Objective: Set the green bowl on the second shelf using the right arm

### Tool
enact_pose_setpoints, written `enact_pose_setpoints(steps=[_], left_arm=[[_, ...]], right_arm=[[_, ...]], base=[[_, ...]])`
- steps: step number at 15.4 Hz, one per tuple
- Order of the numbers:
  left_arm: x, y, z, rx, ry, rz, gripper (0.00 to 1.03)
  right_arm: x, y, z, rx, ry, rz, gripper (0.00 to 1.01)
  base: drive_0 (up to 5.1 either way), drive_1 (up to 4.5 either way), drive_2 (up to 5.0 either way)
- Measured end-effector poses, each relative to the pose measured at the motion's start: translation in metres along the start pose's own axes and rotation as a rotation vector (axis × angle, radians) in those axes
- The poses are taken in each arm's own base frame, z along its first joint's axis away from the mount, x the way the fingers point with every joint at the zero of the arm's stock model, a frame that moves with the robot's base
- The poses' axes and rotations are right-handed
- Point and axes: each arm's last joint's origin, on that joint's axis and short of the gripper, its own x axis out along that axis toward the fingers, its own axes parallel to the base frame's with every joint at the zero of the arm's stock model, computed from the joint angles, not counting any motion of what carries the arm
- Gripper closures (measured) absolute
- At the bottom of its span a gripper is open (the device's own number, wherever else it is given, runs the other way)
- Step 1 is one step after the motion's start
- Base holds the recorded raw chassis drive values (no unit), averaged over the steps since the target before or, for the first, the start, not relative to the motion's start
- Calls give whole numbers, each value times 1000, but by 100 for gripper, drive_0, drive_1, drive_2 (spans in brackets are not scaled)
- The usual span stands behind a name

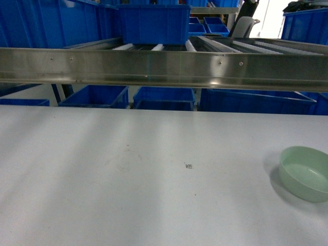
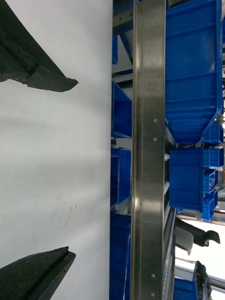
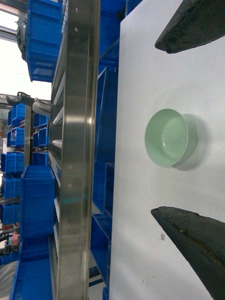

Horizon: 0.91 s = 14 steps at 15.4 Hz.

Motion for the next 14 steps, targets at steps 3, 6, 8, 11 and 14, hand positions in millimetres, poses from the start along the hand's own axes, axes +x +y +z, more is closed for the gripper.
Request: enact_pose_setpoints(steps=[3, 6, 8, 11, 14], left_arm=[[0, 0, 0, 0, 0, 0, 5], [0, 0, 0, 0, 0, 0, 5], [0, 0, 0, 0, 0, 0, 5], [0, 0, 0, 0, 0, 0, 5], [0, 0, 0, 0, 0, 0, 5]], right_arm=[[0, 0, 0, 0, 0, 0, 3], [0, 0, 0, 0, 0, 0, 3], [0, 0, 0, 0, 0, 0, 3], [0, 0, 0, 0, 0, 0, 3], [2, 2, 4, -1, -37, -3, 3]], base=[[0, 0, 0], [0, 0, 0], [0, 0, 0], [0, 0, 0], [0, 0, 0]])
